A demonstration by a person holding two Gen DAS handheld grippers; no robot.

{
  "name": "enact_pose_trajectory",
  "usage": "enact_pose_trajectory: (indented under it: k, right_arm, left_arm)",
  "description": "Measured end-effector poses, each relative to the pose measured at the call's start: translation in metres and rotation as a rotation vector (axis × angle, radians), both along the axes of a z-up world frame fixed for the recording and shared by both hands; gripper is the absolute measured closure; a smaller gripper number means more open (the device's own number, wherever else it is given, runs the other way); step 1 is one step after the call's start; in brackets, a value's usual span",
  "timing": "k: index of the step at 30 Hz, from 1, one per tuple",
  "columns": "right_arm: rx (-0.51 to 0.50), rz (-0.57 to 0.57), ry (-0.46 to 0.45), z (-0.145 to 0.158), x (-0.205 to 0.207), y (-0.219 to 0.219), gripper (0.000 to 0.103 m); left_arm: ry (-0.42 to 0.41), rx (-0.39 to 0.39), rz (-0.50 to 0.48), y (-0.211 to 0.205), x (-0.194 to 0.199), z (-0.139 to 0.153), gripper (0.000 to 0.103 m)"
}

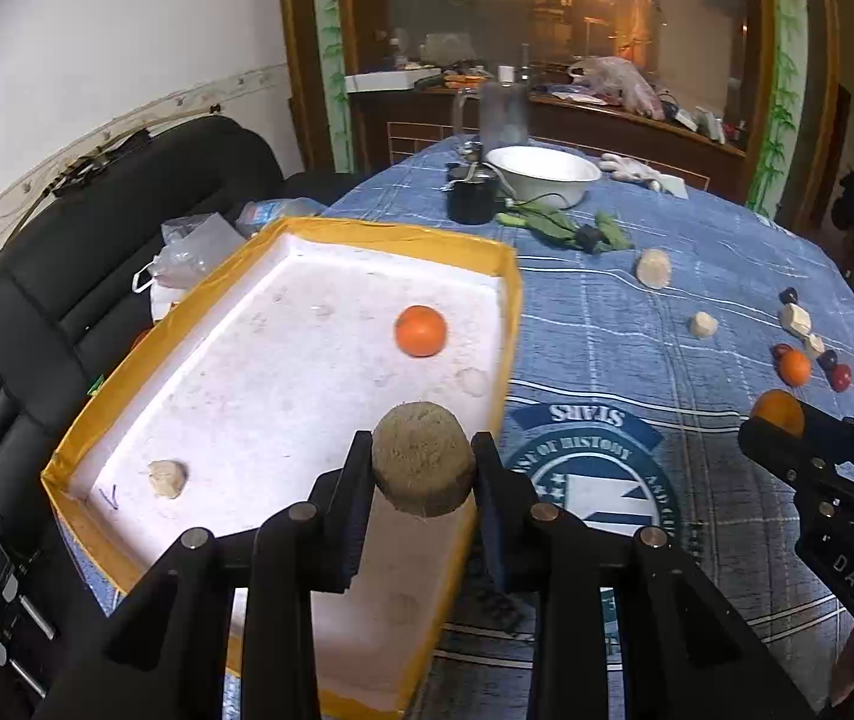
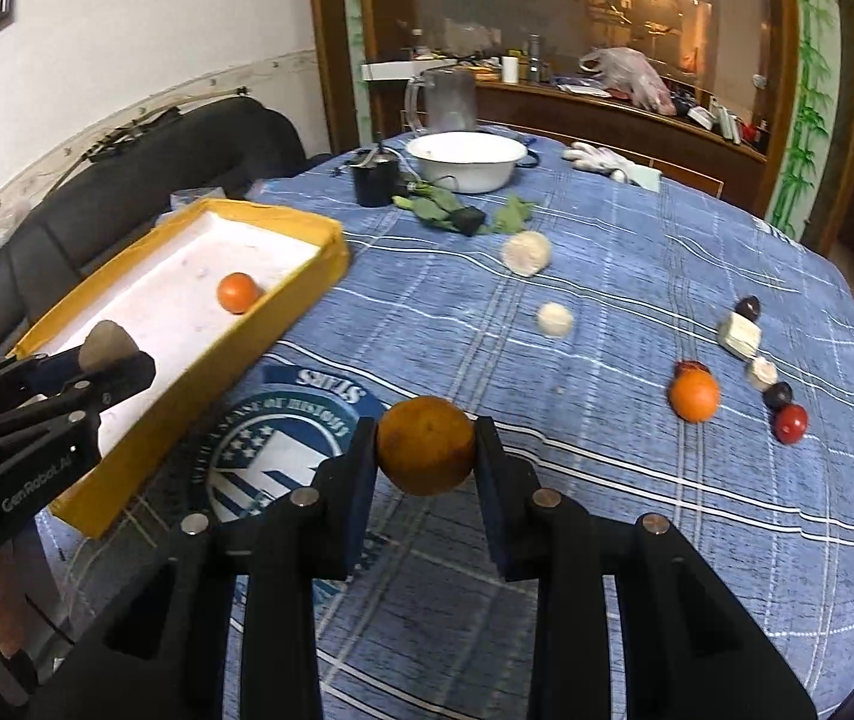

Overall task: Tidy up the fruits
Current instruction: 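Carry the held orange and bun over the white tray with both grippers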

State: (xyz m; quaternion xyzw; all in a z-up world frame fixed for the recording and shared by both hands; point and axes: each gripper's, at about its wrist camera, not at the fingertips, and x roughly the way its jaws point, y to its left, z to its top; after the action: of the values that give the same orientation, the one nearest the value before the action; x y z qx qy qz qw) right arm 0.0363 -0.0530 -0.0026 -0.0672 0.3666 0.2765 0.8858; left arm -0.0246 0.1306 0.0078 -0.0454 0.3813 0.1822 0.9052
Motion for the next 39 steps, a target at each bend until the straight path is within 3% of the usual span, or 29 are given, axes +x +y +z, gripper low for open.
enact_pose_trajectory:
  k: [24,39]
  right_arm:
    - [0.029,0.158,-0.018,0.018,0.004,0.081,0.069]
    - [0.041,0.191,-0.017,0.021,0.035,0.129,0.069]
  left_arm:
    - [0.001,0.000,0.142,0.067,-0.006,0.003,0.072]
    - [0.037,-0.005,0.224,0.110,0.001,-0.006,0.072]
